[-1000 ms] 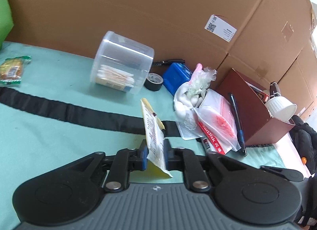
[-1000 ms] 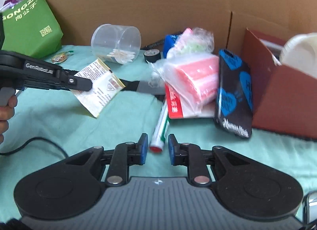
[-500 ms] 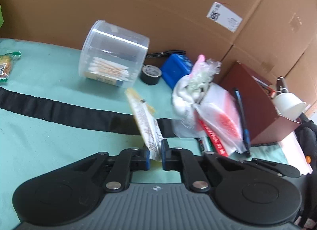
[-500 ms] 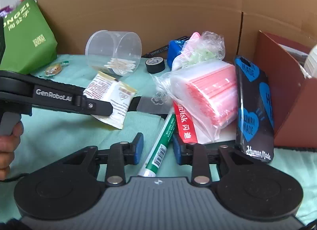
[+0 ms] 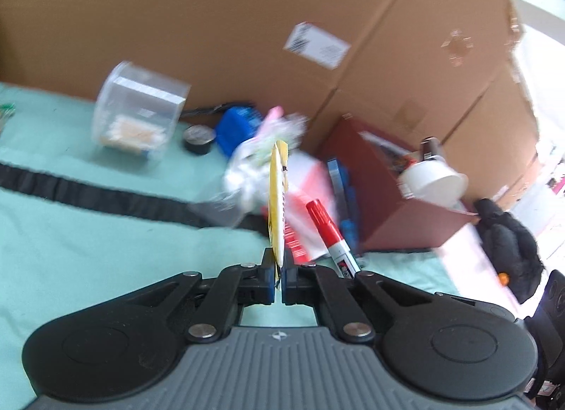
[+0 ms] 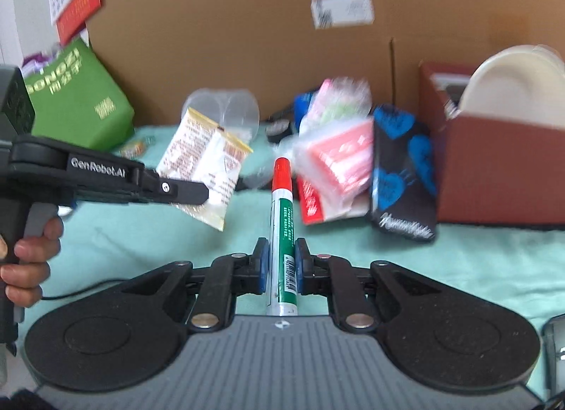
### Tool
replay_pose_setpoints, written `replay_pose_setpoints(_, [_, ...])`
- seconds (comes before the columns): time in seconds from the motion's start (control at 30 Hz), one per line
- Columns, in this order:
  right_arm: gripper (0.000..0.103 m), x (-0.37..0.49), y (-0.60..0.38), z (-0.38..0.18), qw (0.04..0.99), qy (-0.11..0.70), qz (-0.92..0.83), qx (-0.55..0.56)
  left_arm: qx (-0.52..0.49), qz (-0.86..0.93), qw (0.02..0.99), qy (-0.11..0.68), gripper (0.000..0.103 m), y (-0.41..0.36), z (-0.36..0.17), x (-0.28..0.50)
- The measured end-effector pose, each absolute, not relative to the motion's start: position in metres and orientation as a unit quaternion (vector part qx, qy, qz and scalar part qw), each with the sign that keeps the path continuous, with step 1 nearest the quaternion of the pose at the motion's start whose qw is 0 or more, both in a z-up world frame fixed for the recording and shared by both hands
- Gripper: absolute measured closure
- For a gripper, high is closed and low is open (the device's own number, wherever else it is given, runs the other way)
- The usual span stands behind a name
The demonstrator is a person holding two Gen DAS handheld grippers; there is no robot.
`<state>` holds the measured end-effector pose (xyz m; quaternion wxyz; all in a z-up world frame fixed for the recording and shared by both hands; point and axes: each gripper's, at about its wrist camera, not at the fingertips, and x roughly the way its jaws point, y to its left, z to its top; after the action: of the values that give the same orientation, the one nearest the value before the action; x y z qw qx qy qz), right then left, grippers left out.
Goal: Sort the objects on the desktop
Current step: 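Carry the packet and marker over the box and open both grippers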
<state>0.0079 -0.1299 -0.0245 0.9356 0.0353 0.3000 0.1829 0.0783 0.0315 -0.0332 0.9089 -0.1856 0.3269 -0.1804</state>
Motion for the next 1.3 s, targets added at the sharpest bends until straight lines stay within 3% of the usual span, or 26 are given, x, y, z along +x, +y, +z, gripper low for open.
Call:
replay_pose_setpoints(0.4, [0.09,-0.017,-0.211,0.05,0.978,0.169,0.106,0.054,-0.148,-0.28,0.914,0.255,0.103,-0.065,0.044,0.107])
replay_pose_setpoints(0.6, [0.09,0.0,-0.27,0.066,0.988,0.134,0.034,0.07,-0.169,-0.304,0.897,0.273,0.103,-0.105,0.059,0.166])
replay_pose_setpoints(1.13, [0.09,0.113,-0.341,0.048,0.978,0.189,0.045,0.083,-0.141,-0.293,0.89,0.321,0.103,-0.164,0.026,0.26])
replay_pose_setpoints(1.2, [0.089,0.122,-0.341,0.044,0.975,0.195,0.055,0.091,-0.139,-0.292,0.893,0.314,0.095,-0.164,0.023,0.258])
replay_pose_setpoints(1.3, [0.083,0.128,-0.343,0.041,0.977,0.188,0.048,0.088,-0.135,-0.289,0.898,0.302,0.03,-0.163,0.023,0.255])
